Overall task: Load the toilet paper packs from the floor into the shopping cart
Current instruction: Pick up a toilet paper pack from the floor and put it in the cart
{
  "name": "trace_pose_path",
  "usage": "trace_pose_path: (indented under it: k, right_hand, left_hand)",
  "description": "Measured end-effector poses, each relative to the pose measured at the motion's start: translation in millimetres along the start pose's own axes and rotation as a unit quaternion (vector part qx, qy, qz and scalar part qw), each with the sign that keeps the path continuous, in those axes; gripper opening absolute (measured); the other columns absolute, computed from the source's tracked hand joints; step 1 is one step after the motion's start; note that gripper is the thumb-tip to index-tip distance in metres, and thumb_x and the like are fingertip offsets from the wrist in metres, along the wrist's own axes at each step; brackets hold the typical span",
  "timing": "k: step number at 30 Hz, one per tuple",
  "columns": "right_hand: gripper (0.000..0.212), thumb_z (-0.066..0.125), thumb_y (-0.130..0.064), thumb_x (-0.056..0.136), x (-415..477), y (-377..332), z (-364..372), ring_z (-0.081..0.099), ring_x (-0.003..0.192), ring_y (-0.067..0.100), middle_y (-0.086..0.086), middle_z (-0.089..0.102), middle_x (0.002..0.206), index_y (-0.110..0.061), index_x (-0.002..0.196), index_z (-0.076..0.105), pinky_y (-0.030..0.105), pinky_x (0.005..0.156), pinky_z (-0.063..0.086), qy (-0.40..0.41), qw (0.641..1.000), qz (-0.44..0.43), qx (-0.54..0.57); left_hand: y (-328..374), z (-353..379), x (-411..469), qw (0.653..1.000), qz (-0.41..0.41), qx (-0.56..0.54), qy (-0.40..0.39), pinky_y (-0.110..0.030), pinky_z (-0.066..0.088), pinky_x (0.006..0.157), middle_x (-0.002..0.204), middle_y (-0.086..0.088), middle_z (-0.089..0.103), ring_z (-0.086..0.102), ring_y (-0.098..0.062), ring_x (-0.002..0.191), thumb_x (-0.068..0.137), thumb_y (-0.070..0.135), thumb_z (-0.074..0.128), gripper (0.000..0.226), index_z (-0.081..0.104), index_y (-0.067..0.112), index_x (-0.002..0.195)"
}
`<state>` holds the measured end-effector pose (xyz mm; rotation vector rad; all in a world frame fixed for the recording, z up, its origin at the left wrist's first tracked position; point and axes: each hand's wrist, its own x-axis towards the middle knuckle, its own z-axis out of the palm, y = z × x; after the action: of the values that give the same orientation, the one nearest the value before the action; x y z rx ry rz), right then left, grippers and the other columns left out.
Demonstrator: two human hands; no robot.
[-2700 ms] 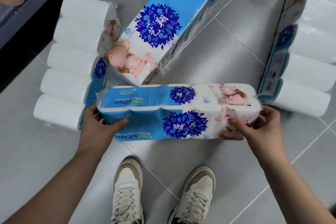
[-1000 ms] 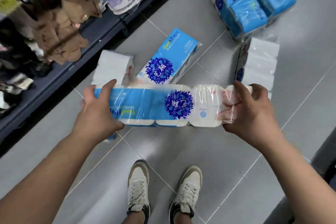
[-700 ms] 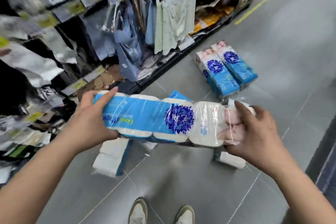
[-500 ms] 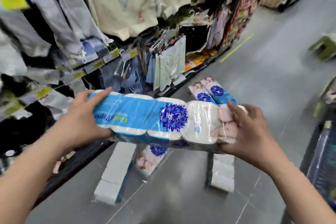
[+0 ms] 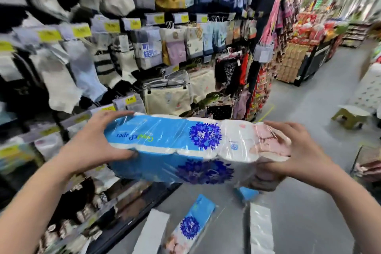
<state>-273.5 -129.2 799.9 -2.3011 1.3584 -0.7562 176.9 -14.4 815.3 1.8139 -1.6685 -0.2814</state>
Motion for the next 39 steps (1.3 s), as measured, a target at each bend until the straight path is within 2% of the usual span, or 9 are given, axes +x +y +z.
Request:
trace_pose_path:
  k: [3,8,13,18,21,26,31,35,39]
  right_hand:
    - [0.097,0.099,-0.040,0.051,3,-23,-9,0.038,0.115,-0.028,-0.019,0.043,0.128,-0.058,0.132,0.048,0.001,0.092,0.030,0.009,1.000,-0.024,0.017]
    - [0.092,0.098,-0.041,0.053,10,-48,-10,0.033,0.116,-0.031,-0.016,0.043,0.129,-0.050,0.134,0.053,-0.010,0.090,0.022,0.017,0.998,-0.062,0.019]
    - [0.100,0.091,-0.065,0.044,22,-73,-5,0.034,0.122,-0.023,-0.014,0.043,0.133,-0.051,0.136,0.053,0.001,0.097,0.028,0.000,0.995,-0.091,0.042]
    - [0.092,0.097,-0.040,0.054,43,-90,10,0.030,0.116,-0.031,-0.007,0.043,0.133,-0.042,0.136,0.056,-0.010,0.092,0.019,-0.018,0.988,-0.145,0.041]
    - [0.093,0.095,-0.041,0.051,60,-98,22,0.032,0.121,-0.024,-0.007,0.046,0.133,-0.038,0.136,0.058,-0.008,0.097,0.019,-0.043,0.980,-0.187,0.049]
    - [0.098,0.094,-0.052,0.046,85,-112,48,0.040,0.126,-0.001,-0.003,0.048,0.133,-0.041,0.136,0.058,0.017,0.110,0.027,-0.094,0.963,-0.244,0.066]
    - [0.096,0.099,-0.028,0.045,94,-137,85,0.036,0.123,0.000,-0.001,0.049,0.131,-0.035,0.133,0.061,0.007,0.106,0.022,-0.141,0.928,-0.327,0.108]
    - [0.100,0.094,-0.048,0.041,85,-166,123,0.037,0.123,-0.006,0.000,0.051,0.133,-0.039,0.133,0.058,0.030,0.111,0.030,-0.192,0.889,-0.389,0.149]
    - [0.097,0.090,-0.055,0.043,58,-200,163,0.037,0.126,-0.011,0.003,0.054,0.132,-0.039,0.132,0.058,0.012,0.110,0.024,-0.231,0.846,-0.445,0.183]
  left_hand:
    - [1,-32,-8,0.999,0.001,-0.045,0.028,-0.043,0.045,0.112,0.134,0.011,0.054,0.058,-0.009,0.124,0.035,0.053,0.090,0.100,0.051,0.064,0.126]
    - [0,-68,-22,0.997,0.022,-0.056,0.043,-0.044,0.045,0.112,0.137,0.010,0.055,0.058,-0.008,0.125,0.036,0.055,0.092,0.102,0.051,0.062,0.129]
    - [-9,-89,-36,0.997,0.016,-0.038,0.060,-0.044,0.045,0.112,0.136,0.013,0.053,0.056,-0.010,0.128,0.040,0.054,0.093,0.104,0.050,0.056,0.135]
    - [-13,-102,-73,0.995,-0.034,-0.026,0.095,-0.042,0.045,0.112,0.136,0.016,0.052,0.056,-0.005,0.126,0.046,0.040,0.099,0.102,0.051,0.058,0.133]
    - [-5,-105,-98,0.988,-0.068,0.000,0.140,-0.039,0.044,0.113,0.134,0.019,0.052,0.055,-0.003,0.125,0.048,0.032,0.100,0.100,0.052,0.054,0.133]
    - [5,-107,-152,0.969,-0.146,0.024,0.197,-0.039,0.042,0.114,0.133,0.020,0.051,0.052,-0.003,0.127,0.048,0.029,0.100,0.098,0.053,0.055,0.131]
    - [25,-95,-224,0.943,-0.215,0.030,0.252,-0.035,0.042,0.114,0.131,0.029,0.049,0.051,0.007,0.125,0.046,0.034,0.099,0.097,0.054,0.055,0.130]
    - [40,-86,-297,0.912,-0.276,0.049,0.300,-0.040,0.042,0.115,0.137,0.021,0.051,0.052,0.001,0.129,0.043,0.039,0.097,0.099,0.053,0.058,0.129]
    - [58,-82,-374,0.882,-0.325,0.056,0.336,-0.047,0.043,0.114,0.139,0.013,0.055,0.054,-0.010,0.132,0.039,0.048,0.099,0.104,0.053,0.052,0.133]
